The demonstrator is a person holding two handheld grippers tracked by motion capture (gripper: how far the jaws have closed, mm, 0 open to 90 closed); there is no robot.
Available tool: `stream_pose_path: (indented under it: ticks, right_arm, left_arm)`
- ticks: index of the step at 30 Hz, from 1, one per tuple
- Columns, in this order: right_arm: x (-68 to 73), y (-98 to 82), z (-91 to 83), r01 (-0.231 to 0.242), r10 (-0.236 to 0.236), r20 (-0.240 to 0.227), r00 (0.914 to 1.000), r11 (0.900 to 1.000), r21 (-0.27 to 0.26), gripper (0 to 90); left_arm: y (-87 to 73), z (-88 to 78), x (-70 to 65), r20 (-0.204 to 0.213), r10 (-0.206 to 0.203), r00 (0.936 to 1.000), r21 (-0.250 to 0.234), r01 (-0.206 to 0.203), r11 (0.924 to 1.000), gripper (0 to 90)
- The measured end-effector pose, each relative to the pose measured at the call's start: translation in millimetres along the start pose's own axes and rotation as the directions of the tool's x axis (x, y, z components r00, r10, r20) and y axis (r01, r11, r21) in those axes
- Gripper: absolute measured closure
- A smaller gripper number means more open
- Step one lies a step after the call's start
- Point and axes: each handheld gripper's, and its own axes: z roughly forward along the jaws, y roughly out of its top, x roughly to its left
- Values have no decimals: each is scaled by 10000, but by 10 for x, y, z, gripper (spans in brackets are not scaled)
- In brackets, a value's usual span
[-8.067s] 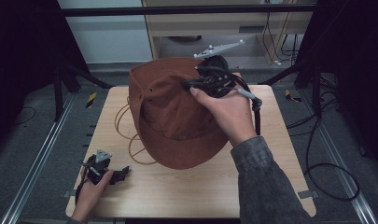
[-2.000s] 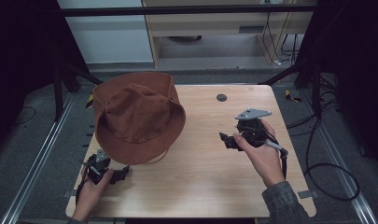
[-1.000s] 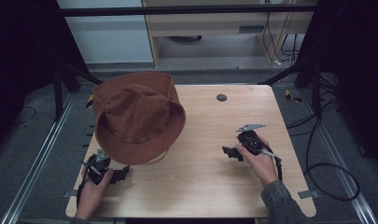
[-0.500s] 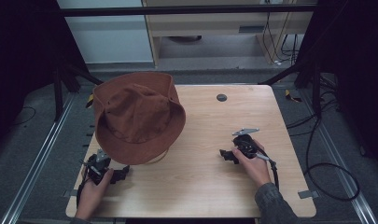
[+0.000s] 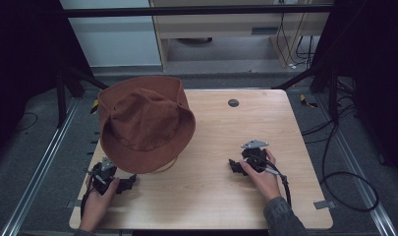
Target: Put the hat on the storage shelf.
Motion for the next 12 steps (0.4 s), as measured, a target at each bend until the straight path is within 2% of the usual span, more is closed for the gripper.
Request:
stream_pose_path:
  ticks: [7, 12]
  right_arm:
    - [15, -17, -18, -106, 106, 67, 9999, 9999, -6, 79]
    - [44, -36, -38, -375, 375, 367, 9986, 9993, 3, 76]
  left_arm:
    - [-2, 4, -4, -1, -65, 10000, -62, 65, 10000, 0]
    - [-2, 4, -4, 1, -59, 10000, -61, 59, 10000, 0]
